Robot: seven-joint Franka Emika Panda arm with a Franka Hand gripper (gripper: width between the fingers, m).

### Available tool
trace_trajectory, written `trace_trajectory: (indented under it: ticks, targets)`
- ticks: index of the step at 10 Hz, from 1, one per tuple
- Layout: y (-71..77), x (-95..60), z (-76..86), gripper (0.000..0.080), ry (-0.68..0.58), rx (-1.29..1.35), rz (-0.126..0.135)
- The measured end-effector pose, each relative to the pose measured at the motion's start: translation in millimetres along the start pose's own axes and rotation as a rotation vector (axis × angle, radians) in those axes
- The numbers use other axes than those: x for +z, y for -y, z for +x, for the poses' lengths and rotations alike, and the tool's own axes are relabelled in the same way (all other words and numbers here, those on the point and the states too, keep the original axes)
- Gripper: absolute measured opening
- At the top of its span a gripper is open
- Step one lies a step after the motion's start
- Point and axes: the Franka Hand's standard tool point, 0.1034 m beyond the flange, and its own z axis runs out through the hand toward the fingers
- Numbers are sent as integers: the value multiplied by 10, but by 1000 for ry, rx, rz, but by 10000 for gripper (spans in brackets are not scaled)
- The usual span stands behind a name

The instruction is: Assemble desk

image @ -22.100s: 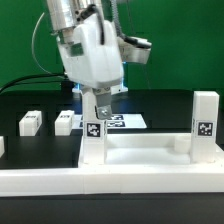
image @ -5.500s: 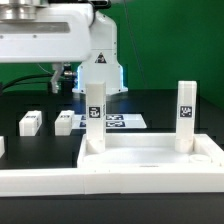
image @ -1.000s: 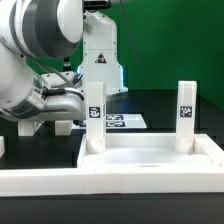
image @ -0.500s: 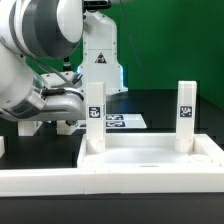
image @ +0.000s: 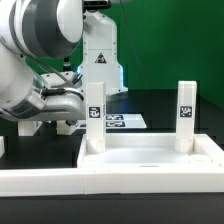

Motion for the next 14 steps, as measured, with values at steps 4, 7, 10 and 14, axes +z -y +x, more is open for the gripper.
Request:
trace_trajectory:
  ticks: [4, 7, 10, 14]
  targets:
    - [57, -491, -217, 292, -9, -14, 25]
    - [366, -995, -670, 292, -116, -50, 49]
    - [893, -1324, -982, 292, -312, -24, 41]
    - [1051, -1361, -909, 292, -582, -23, 39]
